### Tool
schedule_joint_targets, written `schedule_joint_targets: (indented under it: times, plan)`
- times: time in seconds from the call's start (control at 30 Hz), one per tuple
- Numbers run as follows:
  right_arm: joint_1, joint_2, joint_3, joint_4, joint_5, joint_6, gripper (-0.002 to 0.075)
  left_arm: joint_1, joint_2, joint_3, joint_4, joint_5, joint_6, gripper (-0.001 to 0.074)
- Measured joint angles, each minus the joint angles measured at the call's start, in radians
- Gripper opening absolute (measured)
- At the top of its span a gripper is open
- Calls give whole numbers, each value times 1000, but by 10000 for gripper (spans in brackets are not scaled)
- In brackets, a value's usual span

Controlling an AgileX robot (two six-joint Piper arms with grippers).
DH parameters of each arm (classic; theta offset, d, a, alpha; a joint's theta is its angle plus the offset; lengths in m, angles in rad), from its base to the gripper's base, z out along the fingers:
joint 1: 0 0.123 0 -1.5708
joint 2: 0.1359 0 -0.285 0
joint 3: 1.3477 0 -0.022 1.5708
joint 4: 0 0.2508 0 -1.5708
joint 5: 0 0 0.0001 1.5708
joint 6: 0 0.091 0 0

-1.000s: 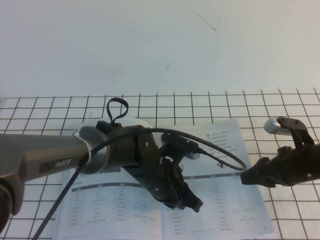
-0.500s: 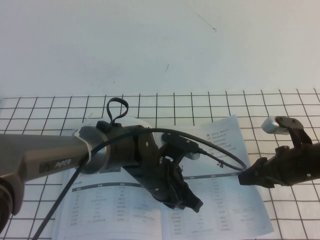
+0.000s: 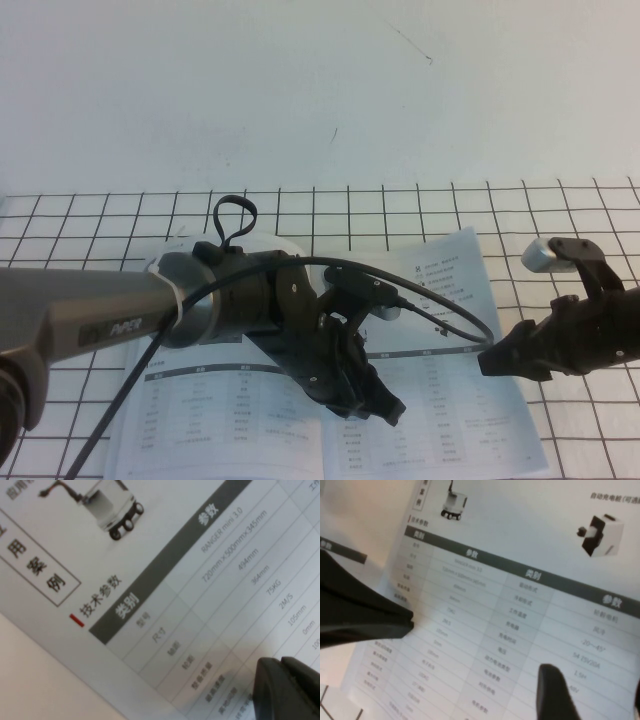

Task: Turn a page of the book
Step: Open the closed book

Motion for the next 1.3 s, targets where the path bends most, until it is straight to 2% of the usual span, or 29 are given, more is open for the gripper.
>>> schedule_joint_targets:
  times: [0.13, 0.4, 0.67, 1.03, 1.3]
  plan:
    - [0, 0, 0, 0, -13, -3, 307, 0, 0, 0, 0, 0, 0, -3]
    - [0, 0, 0, -21, -59, -10, 115, 0, 0, 0, 0, 0, 0, -3]
    - [-2, 57, -4, -19, -64, -14, 22, 0, 0, 0, 0, 0, 0, -3]
    - [-8, 65, -10, -10, -48, -23, 3, 0, 0, 0, 0, 0, 2, -3]
    - [-11, 44, -6, 62, 5, -74, 3, 0, 0, 0, 0, 0, 9, -3]
